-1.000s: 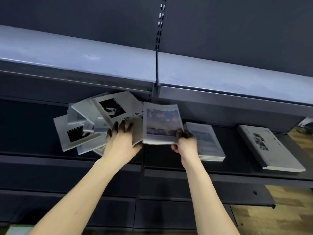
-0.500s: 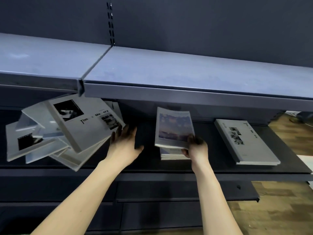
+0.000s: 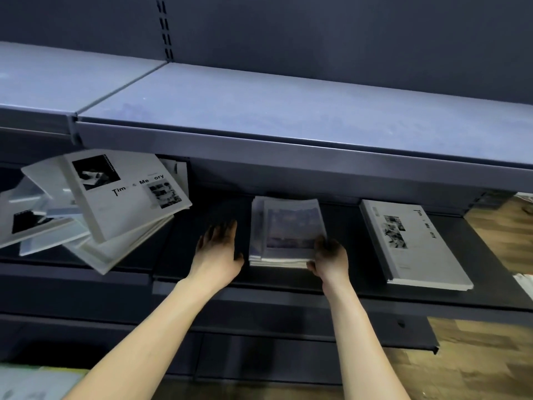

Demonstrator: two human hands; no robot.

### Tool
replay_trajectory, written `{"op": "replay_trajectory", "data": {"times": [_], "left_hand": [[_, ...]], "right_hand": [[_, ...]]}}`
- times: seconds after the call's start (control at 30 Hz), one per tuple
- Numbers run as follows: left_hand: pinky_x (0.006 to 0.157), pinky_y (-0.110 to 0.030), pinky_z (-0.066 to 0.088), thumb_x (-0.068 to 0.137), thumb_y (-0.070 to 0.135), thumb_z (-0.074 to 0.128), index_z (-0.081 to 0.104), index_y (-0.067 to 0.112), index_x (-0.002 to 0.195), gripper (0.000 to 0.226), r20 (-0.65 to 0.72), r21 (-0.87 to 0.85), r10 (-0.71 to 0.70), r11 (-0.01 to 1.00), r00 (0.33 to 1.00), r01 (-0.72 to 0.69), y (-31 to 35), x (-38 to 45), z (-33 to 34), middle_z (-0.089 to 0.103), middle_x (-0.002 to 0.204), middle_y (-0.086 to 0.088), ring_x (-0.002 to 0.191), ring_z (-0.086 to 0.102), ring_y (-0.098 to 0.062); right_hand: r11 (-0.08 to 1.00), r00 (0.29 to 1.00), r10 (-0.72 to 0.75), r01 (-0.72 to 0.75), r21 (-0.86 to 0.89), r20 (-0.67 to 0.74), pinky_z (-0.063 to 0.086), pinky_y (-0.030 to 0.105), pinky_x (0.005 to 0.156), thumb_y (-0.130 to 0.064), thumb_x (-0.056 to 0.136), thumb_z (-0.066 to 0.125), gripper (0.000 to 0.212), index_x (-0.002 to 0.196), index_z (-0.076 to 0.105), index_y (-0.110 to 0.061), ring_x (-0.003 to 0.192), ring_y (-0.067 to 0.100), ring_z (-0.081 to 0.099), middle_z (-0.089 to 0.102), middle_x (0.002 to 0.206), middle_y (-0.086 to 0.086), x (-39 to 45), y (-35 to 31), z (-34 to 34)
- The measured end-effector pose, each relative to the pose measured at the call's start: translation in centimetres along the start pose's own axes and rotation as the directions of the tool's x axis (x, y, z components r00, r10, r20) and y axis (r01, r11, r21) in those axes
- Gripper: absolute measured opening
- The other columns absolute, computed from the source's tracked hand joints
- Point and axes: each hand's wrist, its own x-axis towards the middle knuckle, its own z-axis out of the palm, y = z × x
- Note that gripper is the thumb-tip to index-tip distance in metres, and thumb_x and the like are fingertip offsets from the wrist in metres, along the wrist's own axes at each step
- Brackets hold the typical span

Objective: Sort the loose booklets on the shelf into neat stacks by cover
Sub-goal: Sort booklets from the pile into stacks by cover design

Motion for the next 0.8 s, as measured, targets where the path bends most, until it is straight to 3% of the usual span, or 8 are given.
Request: {"op": "replay_trajectory", "data": {"times": [0.13,0.2,0.3,0.4,0.5,0.67,0.8], "left_hand": [[0.121,-0.041,0.016,0.096,0.034,0.052,0.007,0.021,0.157,0.077,0.068,0.015,-0.013,1.0,0.998,0.012,0.5,0.6,0.3,0.013,0.162,-0.007,0.149,0.012,-0.029],[0.121,-0.041,0.015,0.097,0.032,0.051,0.008,0.022,0.157,0.075,0.087,0.024,-0.006,1.0,0.996,0.004,0.7,0.9,0.4,0.012,0.162,-0.006,0.149,0.011,-0.029],[0.121,-0.04,0.014,0.097,0.029,0.051,0.011,0.021,0.157,0.072,0.084,0.019,0.012,1.0,0.996,-0.014,0.9,1.6,0.7,0.012,0.162,-0.005,0.149,0.01,-0.029],[0.121,-0.039,0.016,0.097,0.025,0.051,0.013,0.021,0.157,0.07,0.079,-0.017,0.018,1.0,0.997,-0.017,1.2,2.1,0.7,0.012,0.162,-0.004,0.149,0.011,-0.028],[0.12,-0.04,0.018,0.097,0.021,0.051,0.016,0.021,0.156,0.069,0.082,-0.031,0.03,0.999,0.996,-0.028,1.6,2.6,0.6,0.013,0.162,-0.003,0.148,0.013,-0.028],[0.12,-0.041,0.019,0.096,0.018,0.048,0.021,0.022,0.154,0.064,0.08,-0.046,0.045,0.998,0.996,-0.042,2.1,3.2,0.2,0.016,0.161,-0.004,0.147,0.015,-0.03],[0.116,-0.038,0.022,0.096,0.016,0.049,0.025,0.021,0.152,0.061,0.066,-0.053,0.051,0.997,0.997,-0.047,2.7,3.1,-0.1,0.023,0.157,-0.005,0.144,0.02,-0.029]], "right_hand": [[0.998,1.0,0.019,-0.019,-0.062,0.004,0.054,0.033,0.067,-0.029,0.104,0.048,0.017,0.104,0.058,-0.016,0.079,0.02,0.061,0.061,0.092,0.004,1.1,0.1,0.7],[0.985,1.0,-0.014,0.013,-0.174,-0.006,0.055,0.036,0.071,-0.027,0.102,0.049,0.02,0.108,0.059,-0.011,0.083,0.025,0.063,0.063,0.094,0.008,1.8,0.4,1.1],[0.898,0.993,-0.118,0.1,-0.427,-0.016,0.049,0.035,0.087,-0.036,0.098,0.055,0.033,0.12,0.058,-0.011,0.103,0.028,0.063,0.064,0.106,0.005,2.4,0.8,1.4],[0.814,0.974,-0.227,0.196,-0.546,0.01,0.048,0.033,0.084,-0.043,0.089,0.066,0.05,0.129,0.053,-0.016,0.11,0.028,0.063,0.063,0.118,0.005,2.1,1.1,1.6],[0.709,0.95,-0.311,0.201,-0.676,-0.043,0.049,0.035,0.084,-0.047,0.087,0.064,0.061,0.136,0.046,-0.016,0.114,0.029,0.059,0.054,0.13,0.007,2.1,1.3,1.9],[0.615,0.939,-0.333,0.15,-0.774,-0.083,0.047,0.041,0.091,-0.066,0.082,0.061,0.074,0.128,0.052,-0.009,0.119,0.031,0.047,0.051,0.125,0.012,2.0,2.4,1.9],[0.648,0.942,-0.321,0.143,-0.748,-0.098,0.046,0.041,0.093,-0.069,0.081,0.061,0.081,0.129,0.049,-0.005,0.119,0.031,0.047,0.052,0.126,0.012,1.9,2.9,1.9]]}}
